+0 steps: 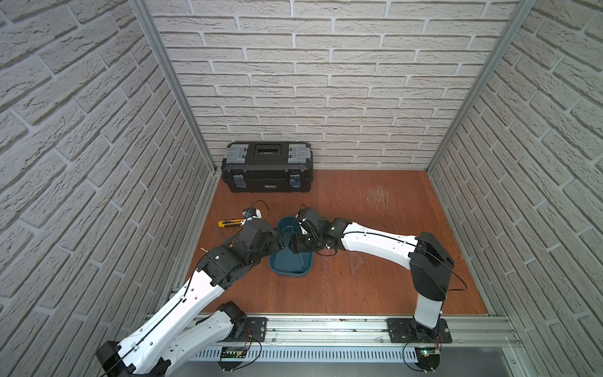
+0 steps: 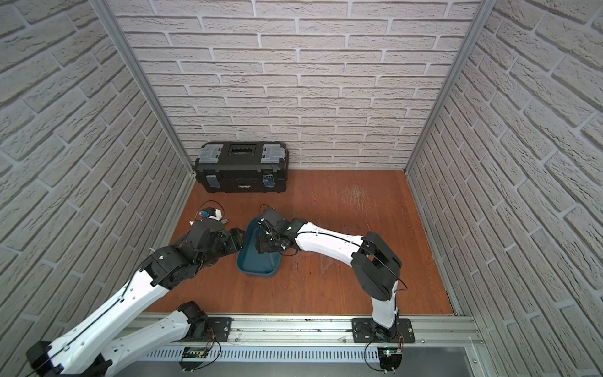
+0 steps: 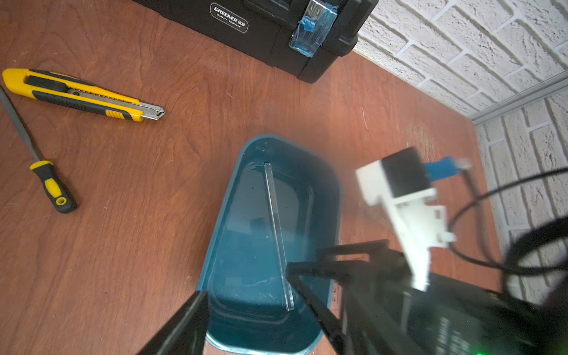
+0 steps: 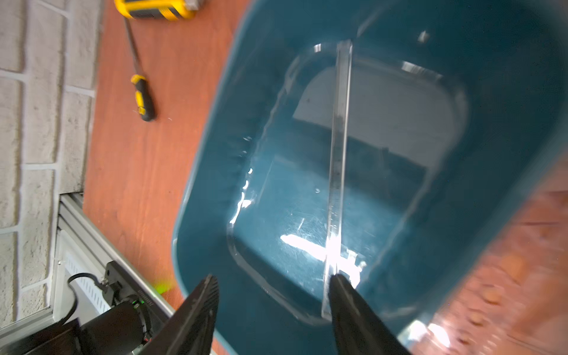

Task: Put the scattered rulers into the storage box
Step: Place the ruler in the storage box.

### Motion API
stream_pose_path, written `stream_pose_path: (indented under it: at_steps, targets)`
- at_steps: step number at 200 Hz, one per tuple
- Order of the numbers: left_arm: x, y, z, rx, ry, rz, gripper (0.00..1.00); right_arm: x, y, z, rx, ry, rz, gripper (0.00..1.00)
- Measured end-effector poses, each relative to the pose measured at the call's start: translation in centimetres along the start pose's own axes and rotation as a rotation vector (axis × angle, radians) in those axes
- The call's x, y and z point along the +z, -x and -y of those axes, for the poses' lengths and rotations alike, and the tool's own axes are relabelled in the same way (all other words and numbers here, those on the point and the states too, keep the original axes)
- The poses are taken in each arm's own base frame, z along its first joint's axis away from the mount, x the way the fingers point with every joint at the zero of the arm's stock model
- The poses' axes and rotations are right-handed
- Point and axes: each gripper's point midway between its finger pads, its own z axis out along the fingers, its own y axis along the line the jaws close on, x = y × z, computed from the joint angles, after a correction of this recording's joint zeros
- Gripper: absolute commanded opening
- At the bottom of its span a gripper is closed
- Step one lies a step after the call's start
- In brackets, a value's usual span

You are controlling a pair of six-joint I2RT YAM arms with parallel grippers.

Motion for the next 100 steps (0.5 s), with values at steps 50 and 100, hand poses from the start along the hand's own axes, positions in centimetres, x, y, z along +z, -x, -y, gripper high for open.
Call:
stream_pose_path:
  at_steps: [50, 100]
  targets:
    - [1.9, 1.8, 2.8, 0.059, 0.002, -0.04, 0.72, -11.0, 4.7, 2.8, -0.057, -0.051, 0.264, 0.64]
    - [6.6, 1.5, 6.5, 0.111, -0.024, -0.144, 0.69, -13.5, 3.2, 15.7, 0.106, -0.283, 0.266, 0.61]
